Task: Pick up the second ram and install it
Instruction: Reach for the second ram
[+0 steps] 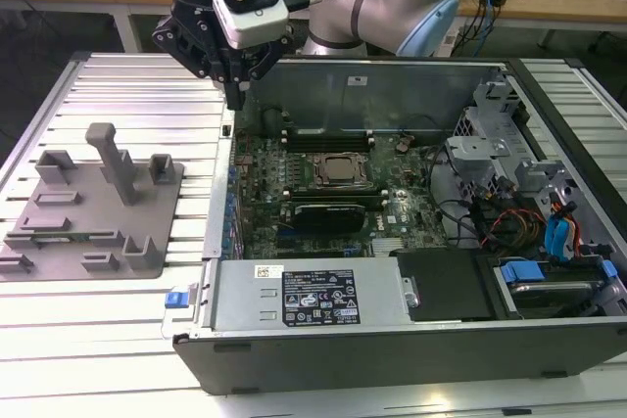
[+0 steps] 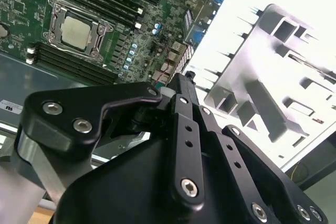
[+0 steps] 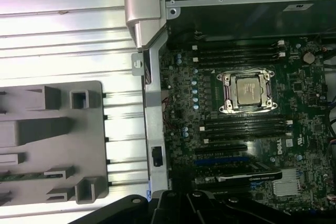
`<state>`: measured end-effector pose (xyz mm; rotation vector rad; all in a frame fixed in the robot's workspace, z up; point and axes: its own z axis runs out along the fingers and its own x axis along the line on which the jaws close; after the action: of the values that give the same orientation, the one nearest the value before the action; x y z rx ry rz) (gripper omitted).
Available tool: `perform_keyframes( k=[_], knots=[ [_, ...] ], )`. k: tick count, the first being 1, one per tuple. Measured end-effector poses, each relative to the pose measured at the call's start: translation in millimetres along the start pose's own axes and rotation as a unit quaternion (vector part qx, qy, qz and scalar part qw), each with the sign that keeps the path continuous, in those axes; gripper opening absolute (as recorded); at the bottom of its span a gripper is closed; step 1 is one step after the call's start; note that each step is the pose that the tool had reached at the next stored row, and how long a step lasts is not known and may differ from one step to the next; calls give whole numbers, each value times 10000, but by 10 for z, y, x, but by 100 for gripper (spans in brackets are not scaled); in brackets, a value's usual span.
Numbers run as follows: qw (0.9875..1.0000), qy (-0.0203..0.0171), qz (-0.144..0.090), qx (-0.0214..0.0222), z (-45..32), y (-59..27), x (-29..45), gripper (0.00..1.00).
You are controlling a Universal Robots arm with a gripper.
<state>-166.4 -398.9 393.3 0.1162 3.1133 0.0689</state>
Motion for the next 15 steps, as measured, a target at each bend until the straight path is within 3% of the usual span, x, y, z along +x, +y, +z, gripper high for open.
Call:
perform_keyframes(
  k=[7, 11, 15],
  knots=[
    [10000, 0, 2, 0, 0, -1, 18, 8],
    [10000, 0, 1, 0, -1, -5, 72, 8],
    [10000, -1, 1, 0, -4, -13, 172, 8]
  ],
)
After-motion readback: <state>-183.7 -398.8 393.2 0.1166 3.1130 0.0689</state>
